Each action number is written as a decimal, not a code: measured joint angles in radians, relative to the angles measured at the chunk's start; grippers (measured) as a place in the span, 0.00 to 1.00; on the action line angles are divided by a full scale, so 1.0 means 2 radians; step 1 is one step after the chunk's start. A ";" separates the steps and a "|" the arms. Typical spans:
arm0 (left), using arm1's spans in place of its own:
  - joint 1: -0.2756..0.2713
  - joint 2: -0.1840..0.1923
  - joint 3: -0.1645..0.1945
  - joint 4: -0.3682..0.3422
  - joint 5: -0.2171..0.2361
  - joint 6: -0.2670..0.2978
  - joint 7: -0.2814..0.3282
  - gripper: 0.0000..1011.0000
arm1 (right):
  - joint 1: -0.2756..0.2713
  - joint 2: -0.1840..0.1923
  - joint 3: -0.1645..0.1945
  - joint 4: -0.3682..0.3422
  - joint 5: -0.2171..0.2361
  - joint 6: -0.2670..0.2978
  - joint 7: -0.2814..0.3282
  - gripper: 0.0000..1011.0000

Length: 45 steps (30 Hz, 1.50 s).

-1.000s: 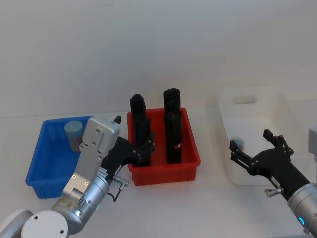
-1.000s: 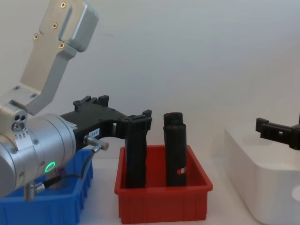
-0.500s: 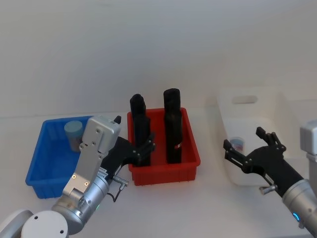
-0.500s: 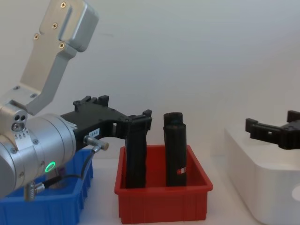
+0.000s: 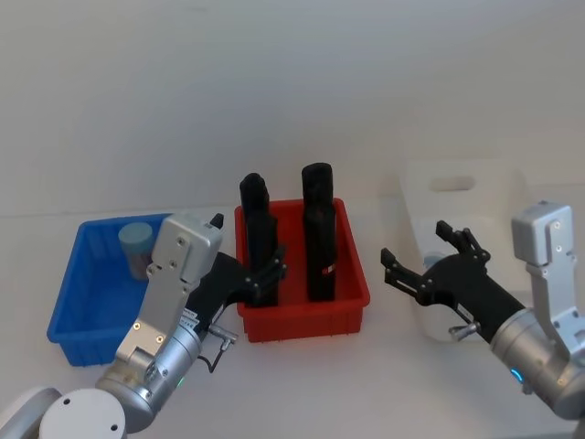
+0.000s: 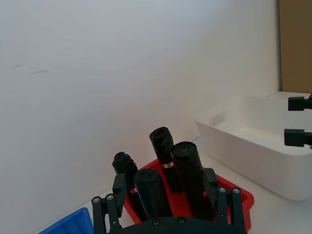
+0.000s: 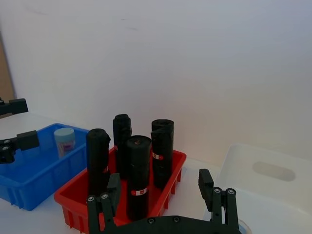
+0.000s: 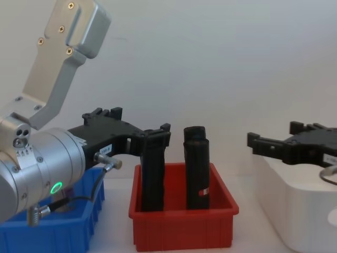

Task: Pick the cotton swabs from the blue box and place them into the white box.

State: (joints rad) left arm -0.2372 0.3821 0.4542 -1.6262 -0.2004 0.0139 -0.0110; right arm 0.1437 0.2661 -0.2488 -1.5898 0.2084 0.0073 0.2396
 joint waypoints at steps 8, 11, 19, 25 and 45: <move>0.000 0.000 0.000 0.000 0.000 0.000 0.000 0.99 | 0.036 -0.017 -0.006 0.048 -0.014 -0.006 0.027 0.99; 0.000 0.000 0.000 0.000 0.000 0.000 0.000 0.99 | 0.045 -0.022 -0.007 0.062 -0.018 -0.009 0.033 0.99; 0.000 0.000 0.000 0.000 0.000 0.000 0.000 0.99 | 0.082 -0.037 -0.010 0.118 -0.027 -0.019 0.052 0.99; 0.000 0.000 0.000 0.000 0.000 0.000 0.000 0.99 | 0.110 -0.049 -0.011 0.163 -0.031 -0.028 0.066 0.99; 0.000 0.000 0.000 0.000 0.000 0.000 0.000 0.99 | 0.207 -0.087 -0.020 0.320 -0.046 -0.074 0.108 0.99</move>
State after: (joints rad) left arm -0.2372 0.3821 0.4542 -1.6262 -0.2004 0.0138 -0.0109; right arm 0.5567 0.0924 -0.2895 -0.9493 0.1170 -0.1404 0.4558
